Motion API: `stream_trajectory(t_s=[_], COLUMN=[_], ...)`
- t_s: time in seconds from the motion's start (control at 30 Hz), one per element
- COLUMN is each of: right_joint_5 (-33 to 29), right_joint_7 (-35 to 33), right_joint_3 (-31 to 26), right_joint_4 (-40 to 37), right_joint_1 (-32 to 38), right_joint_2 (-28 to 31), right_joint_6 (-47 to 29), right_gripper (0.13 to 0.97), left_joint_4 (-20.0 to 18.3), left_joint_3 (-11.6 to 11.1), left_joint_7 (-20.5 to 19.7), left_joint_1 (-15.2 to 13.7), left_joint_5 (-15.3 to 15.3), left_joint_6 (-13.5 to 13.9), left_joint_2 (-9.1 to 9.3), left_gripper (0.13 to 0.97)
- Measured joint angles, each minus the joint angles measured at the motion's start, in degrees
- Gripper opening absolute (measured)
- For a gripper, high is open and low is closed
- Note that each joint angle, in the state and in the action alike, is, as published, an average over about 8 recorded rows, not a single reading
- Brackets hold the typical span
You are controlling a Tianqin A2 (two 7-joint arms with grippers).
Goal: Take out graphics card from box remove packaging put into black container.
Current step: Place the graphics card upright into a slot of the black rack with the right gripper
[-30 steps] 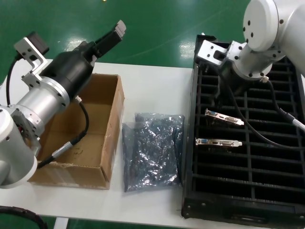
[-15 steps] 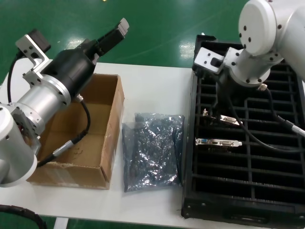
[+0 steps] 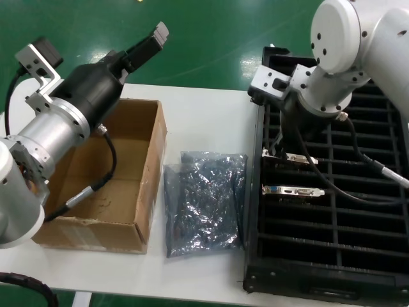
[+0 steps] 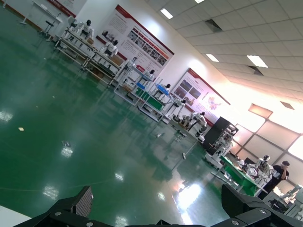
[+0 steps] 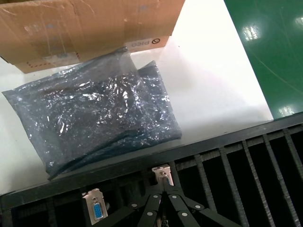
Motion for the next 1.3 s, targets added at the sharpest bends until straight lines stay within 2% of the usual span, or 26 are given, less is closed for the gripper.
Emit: stream_trajectory(t_s=[0.37,0.57,0.7,1.0,1.13,1.3], right_joint_5=[3.65,6.27,7.54,7.91,7.05,4.05], right_joint_7=[-1.19,-3.49,-4.79,-5.04,-3.97,-1.24], right_joint_3=[-2.72,-3.44,-3.59,-3.67,-3.65,-2.84], right_joint_4=[-1.76,-3.07,-3.64,-4.01,-3.49,-0.88], right_joint_1=[0.34,-0.35,-0.96,-1.29,-0.35,1.47], right_joint_2=[-0.13,-0.13,-0.14,-0.14,-0.14,0.48], right_joint_6=[2.32,5.21,6.58,7.2,7.07,6.74], right_gripper=[0.134,0.134,0.134,0.134,0.134,0.134], left_joint_4=[1.26,0.96,-0.41,-5.07,-6.88,-9.52], left_joint_3=[-0.8,-1.73,-2.96,-5.94,-7.48,-9.81], left_joint_7=[-0.92,-0.89,-0.84,-1.47,-1.28,-0.37], left_joint_1=[-0.05,0.96,2.74,7.59,9.91,13.25], left_joint_5=[0.95,1.72,2.03,1.9,2.25,3.22], left_joint_6=[1.28,1.08,0.84,0.68,0.66,0.45], left_joint_2=[0.0,0.08,-0.85,-4.64,-5.15,-4.89], left_gripper=[0.966,0.966,0.966,0.966,0.966,0.966])
